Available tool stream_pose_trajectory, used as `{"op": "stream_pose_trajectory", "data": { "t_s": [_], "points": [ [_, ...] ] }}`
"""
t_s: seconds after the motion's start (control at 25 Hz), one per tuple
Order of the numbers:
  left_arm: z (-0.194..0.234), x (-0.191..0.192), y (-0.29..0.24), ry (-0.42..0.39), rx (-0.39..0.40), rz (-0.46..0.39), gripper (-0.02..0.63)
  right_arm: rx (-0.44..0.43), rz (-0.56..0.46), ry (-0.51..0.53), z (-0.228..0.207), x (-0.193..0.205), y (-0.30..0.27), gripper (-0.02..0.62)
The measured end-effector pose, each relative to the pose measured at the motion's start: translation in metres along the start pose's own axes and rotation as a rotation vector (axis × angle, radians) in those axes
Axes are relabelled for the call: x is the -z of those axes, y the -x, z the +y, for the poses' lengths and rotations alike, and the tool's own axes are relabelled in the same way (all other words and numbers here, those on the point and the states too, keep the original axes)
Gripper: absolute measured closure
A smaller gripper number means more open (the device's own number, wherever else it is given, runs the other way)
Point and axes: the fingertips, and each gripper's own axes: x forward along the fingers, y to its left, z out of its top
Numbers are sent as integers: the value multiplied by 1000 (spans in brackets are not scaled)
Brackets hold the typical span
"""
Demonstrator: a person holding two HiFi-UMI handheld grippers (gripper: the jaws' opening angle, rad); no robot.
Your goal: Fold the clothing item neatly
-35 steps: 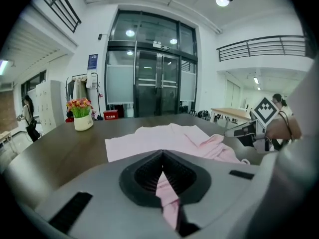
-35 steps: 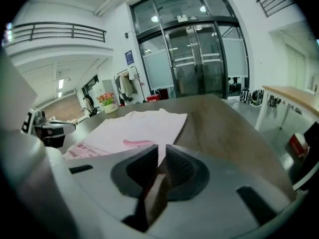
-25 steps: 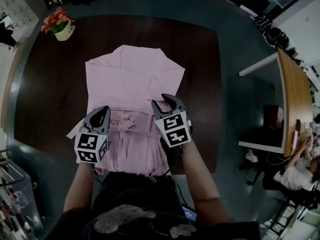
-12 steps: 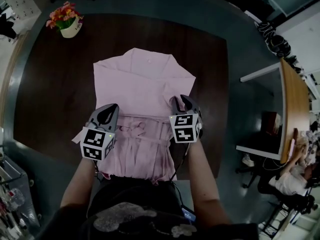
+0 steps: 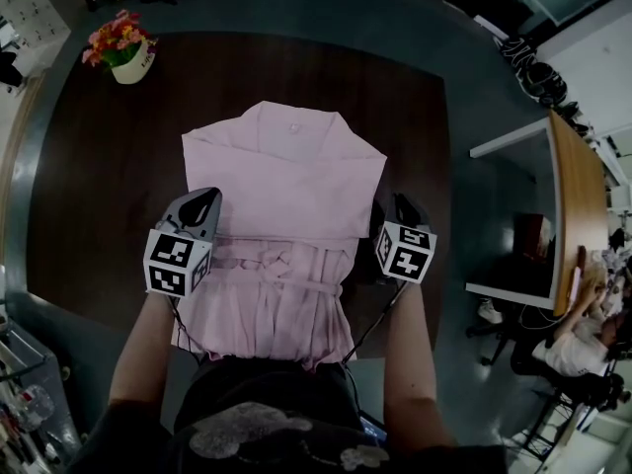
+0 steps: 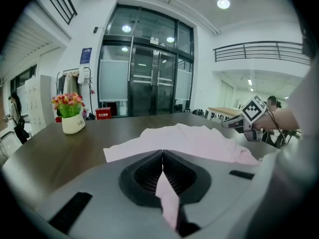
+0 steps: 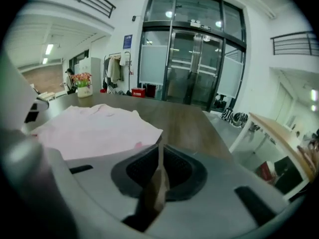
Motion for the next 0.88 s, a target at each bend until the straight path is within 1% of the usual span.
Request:
{"op": "stream_pose_trajectory", "data": {
  "t_s": [0.12, 0.16, 0.24, 0.28, 0.36, 0.4, 0.48, 0.56, 0.6, 0.68, 0.8, 0.88],
  "points": [
    [23, -8, -14, 47, 38, 15, 597, -119, -38, -120, 4, -17, -7, 570],
    [30, -14, -19, 67, 53, 12, 597, -161, -39, -152, 5, -24, -12, 552],
    [49, -27, -27, 84, 65, 9, 593, -237, -21, -170, 4, -37, -27, 504],
    [60, -32, -33, 82, 65, 15, 563, -276, -2, -167, 4, -42, -36, 492],
    [83, -34, -47, 75, 71, 58, 469, -362, 54, -181, 7, -48, -55, 457],
    [95, -31, -53, 74, 75, 88, 444, -398, 87, -192, 8, -48, -65, 435],
    [117, -22, -65, 78, 76, 146, 412, -433, 147, -185, 8, -45, -83, 379],
    [131, -11, -74, 98, 92, 196, 394, -450, 193, -160, 10, -41, -95, 373],
    [134, -6, -78, 111, 111, 215, 379, -466, 213, -159, 12, -38, -99, 370],
    [133, 0, -84, 133, 161, 247, 371, -500, 244, -174, 17, -34, -105, 362],
    [126, 10, -95, 141, 218, 296, 371, -536, 253, -208, 24, -34, -111, 362],
    [124, 16, -102, 139, 223, 320, 371, -540, 256, -223, 25, -34, -112, 362]
  ]
}}
